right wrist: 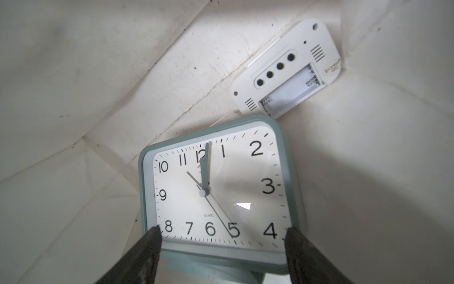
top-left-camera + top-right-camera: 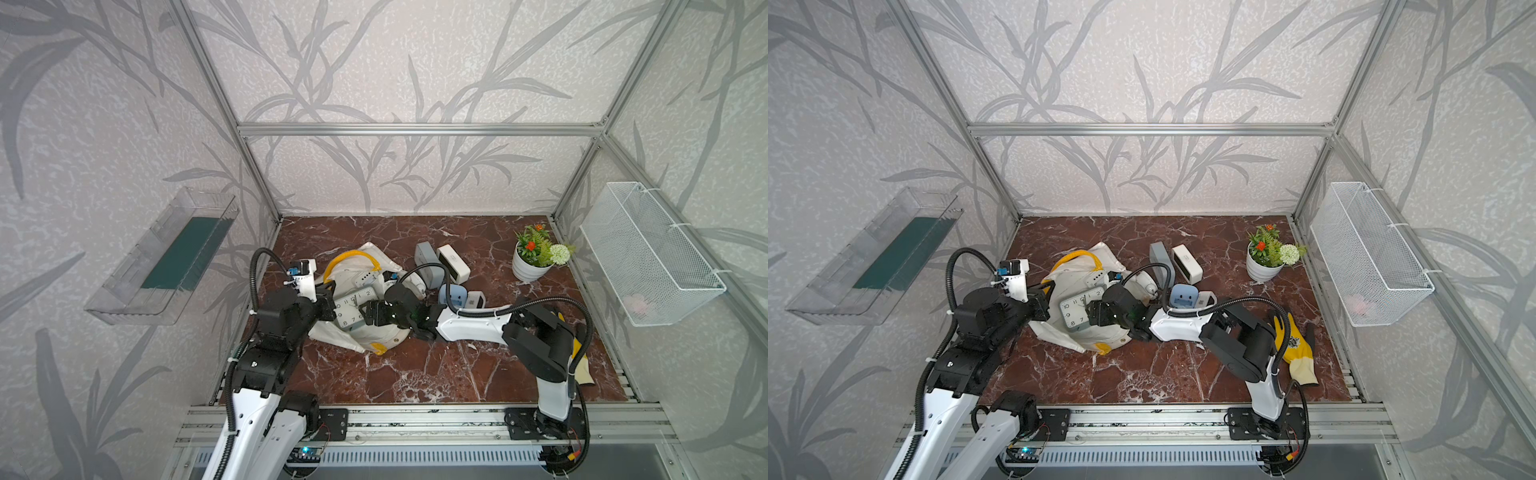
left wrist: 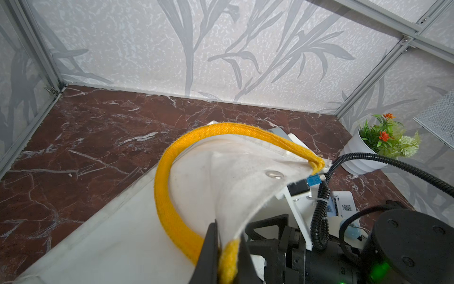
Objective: Take the alarm clock out of the canvas bag
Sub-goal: Pick up the alarm from the canvas bag.
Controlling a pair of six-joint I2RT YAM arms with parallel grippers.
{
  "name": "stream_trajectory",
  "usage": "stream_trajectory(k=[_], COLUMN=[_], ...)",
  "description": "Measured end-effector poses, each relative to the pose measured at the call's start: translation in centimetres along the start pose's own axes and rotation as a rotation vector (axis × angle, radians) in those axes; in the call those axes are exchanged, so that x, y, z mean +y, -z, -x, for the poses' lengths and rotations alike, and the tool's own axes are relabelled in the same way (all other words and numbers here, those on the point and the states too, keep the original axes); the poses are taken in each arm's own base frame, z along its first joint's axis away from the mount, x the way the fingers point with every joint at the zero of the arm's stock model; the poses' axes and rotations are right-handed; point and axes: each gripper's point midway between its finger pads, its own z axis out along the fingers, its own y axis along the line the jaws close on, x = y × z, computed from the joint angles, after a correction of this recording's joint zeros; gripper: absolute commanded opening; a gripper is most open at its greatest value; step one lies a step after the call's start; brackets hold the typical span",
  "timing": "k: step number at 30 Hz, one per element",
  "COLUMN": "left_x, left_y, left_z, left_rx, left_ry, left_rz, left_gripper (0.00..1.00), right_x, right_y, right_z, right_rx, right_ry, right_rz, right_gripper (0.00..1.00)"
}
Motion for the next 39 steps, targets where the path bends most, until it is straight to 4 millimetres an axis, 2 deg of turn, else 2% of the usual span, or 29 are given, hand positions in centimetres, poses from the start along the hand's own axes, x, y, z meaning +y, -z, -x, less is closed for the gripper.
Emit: stream_trajectory(k=[9, 13, 17, 22, 25, 30, 36, 39], left_x=[0.0, -0.1, -0.3, -0.3, -0.3, -0.3, -0.3, -0.3], left_y=[0.0, 0.0, 0.0, 0.0, -0.1, -0.2, -0.4, -0.4], left_z=[0.0, 0.0, -0.1, -0.1, -0.2, -0.3, -0.3, -0.1], left_rx=[0.001, 0.002, 0.005, 0.007, 0.009, 0.015, 0.017, 0.010], left_ry=[0.000, 0.000, 0.003, 0.004, 0.008, 0.014, 0.021, 0.024], left_rz=[-0.002, -0.008, -0.015, -0.018, -0.020, -0.020, -0.018, -0.020], left_gripper=[0.00, 0.00, 0.00, 0.00, 0.00, 0.00, 0.00, 0.00], right_x=[-0.7, -1.1, -1.8, -2.2, -2.6, -3.2, -4.3, -4.3], right_y=[0.9, 2.0, 2.4, 2.2, 1.6, -0.9, -2.6, -3.4], right_z=[-0.2, 0.7, 2.0, 2.1, 2.3, 2.6, 1.0, 0.6], right_rx=[-0.017, -0.046, -0.081, -0.083, -0.079, -0.057, -0.005, 0.009], right_ry=[0.013, 0.038, 0.048, 0.051, 0.043, 0.019, -0.049, -0.090], right_rz=[-0.010, -0.047, -0.072, -0.085, -0.093, -0.104, -0.097, -0.054], right_gripper=[0.77, 0.78, 0.78, 0.78, 0.80, 0.83, 0.86, 0.84])
